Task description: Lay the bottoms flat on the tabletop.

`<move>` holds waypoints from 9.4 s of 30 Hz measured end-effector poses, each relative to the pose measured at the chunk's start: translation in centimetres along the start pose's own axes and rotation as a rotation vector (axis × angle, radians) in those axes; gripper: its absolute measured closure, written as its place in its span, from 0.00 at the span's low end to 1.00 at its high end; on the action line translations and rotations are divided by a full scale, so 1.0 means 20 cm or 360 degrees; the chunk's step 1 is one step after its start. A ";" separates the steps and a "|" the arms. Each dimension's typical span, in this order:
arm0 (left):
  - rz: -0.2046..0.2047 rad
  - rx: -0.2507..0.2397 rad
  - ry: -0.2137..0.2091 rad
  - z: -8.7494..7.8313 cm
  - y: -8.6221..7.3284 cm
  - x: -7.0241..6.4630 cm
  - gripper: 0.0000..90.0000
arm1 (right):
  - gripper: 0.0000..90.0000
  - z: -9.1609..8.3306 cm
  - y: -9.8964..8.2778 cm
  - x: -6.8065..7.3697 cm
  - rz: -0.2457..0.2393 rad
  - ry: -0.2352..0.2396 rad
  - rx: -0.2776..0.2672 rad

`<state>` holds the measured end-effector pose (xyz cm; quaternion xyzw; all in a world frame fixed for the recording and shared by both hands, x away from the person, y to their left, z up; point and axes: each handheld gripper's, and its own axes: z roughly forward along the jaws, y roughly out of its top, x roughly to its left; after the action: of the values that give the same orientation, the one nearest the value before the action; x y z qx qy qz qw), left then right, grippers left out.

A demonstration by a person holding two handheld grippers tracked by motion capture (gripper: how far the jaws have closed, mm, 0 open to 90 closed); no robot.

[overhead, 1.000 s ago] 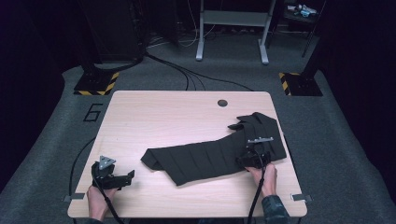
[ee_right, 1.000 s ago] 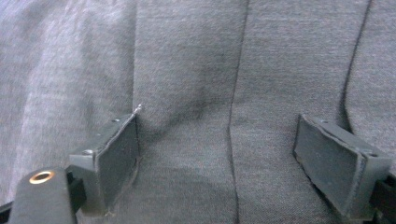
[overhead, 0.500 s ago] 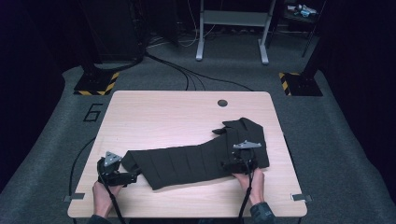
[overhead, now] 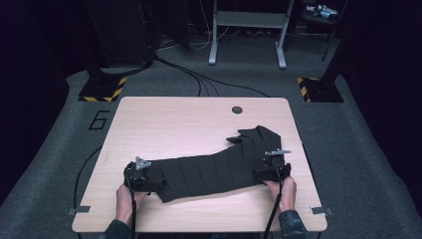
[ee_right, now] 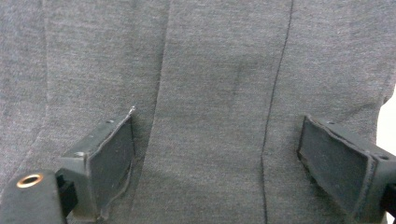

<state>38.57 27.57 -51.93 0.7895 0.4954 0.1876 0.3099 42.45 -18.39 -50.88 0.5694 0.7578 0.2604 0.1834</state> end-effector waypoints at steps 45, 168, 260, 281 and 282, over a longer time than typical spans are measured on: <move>-0.0181 -0.0143 -0.0123 -0.34 -0.34 -0.05 0.09 | 0.36 -0.28 -0.31 -0.08 0.0079 0.0127 -0.0163; -0.0312 -0.0068 0.0089 0.04 0.58 0.41 0.30 | 0.28 -0.11 0.69 -0.17 0.0337 -0.0065 -0.0351; -0.0102 -0.0225 -0.0141 -0.21 0.22 0.16 0.92 | 0.90 -0.41 -0.20 0.21 -0.0170 0.0210 -0.0271; -0.0305 -0.0049 0.0018 -0.02 0.41 0.32 0.59 | 0.71 -0.13 0.62 0.05 -0.0080 -0.0001 -0.0170; -0.0318 -0.0034 0.0032 -0.02 0.41 0.32 0.59 | 0.66 -0.11 0.64 0.05 -0.0067 -0.0018 -0.0161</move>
<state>46.66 30.91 -46.26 0.7308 0.5728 0.1690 0.3305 50.69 -15.14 -41.33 0.5449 0.7545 0.2912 0.2215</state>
